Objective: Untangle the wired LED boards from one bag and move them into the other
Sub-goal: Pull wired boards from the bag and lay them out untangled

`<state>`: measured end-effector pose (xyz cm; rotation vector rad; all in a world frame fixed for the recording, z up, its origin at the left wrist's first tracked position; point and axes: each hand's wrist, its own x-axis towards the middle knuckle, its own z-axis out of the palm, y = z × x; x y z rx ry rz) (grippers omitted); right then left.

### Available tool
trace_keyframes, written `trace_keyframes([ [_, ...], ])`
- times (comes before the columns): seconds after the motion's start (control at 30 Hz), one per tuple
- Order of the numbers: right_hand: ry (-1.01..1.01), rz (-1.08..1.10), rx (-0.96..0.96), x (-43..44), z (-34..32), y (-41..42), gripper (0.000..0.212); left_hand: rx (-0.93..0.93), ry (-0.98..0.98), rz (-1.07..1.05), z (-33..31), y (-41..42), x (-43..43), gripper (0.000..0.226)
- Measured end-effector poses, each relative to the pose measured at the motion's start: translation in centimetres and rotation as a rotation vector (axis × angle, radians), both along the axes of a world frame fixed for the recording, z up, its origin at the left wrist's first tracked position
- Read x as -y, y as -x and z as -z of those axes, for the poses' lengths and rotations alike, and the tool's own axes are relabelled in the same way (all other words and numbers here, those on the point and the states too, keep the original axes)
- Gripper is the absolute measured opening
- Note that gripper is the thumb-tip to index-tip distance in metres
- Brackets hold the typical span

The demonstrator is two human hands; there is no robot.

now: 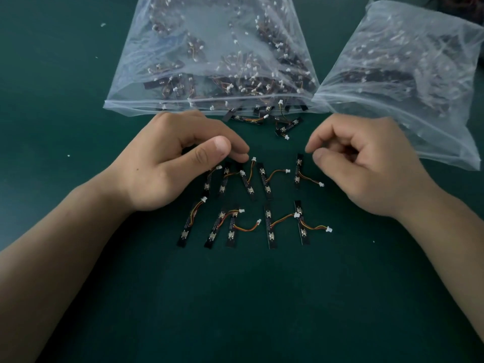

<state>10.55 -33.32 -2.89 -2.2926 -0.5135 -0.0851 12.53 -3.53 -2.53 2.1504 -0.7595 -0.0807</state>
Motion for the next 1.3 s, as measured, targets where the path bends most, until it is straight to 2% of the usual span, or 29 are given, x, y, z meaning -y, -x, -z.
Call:
trace_keyframes([
  [0.13, 0.096, -0.005, -0.008, -0.3, 0.3, 0.1, 0.011, 0.008, -0.001, 0.001, 0.0, 0.0, 0.0, 0.043],
  [0.27, 0.012, 0.046, 0.02, -0.2, 0.3, -0.1, 0.016, -0.032, 0.055, -0.065, 0.1, 0.2, 0.2, 0.042],
  [0.33, 0.038, 0.048, 0.022, 0.1, 0.1, -0.2, 0.016, -0.004, 0.073, -0.137, 0.1, 0.1, 0.3, 0.034],
  [0.43, 0.197, 0.042, 0.028, 0.9, -0.4, -0.5, 0.016, 0.111, 0.039, -0.321, 0.3, 0.0, 0.5, 0.022],
  [0.57, 0.251, 0.068, 0.026, 1.3, -0.5, -0.9, 0.017, 0.153, -0.049, -0.487, -0.2, -0.3, 0.6, 0.04],
  [0.67, 0.235, 0.087, 0.045, 1.2, -0.1, -1.0, 0.017, 0.121, -0.147, -0.558, -0.4, -0.8, 0.2, 0.042],
  [0.87, 0.204, 0.127, 0.053, 1.2, 0.3, -1.3, 0.016, 0.114, -0.254, -0.559, 0.0, -0.7, 0.2, 0.045],
  [1.3, 0.205, 0.138, 0.048, 1.1, 0.3, -1.2, 0.017, 0.163, -0.327, -0.564, 0.7, -0.9, 0.3, 0.037],
])
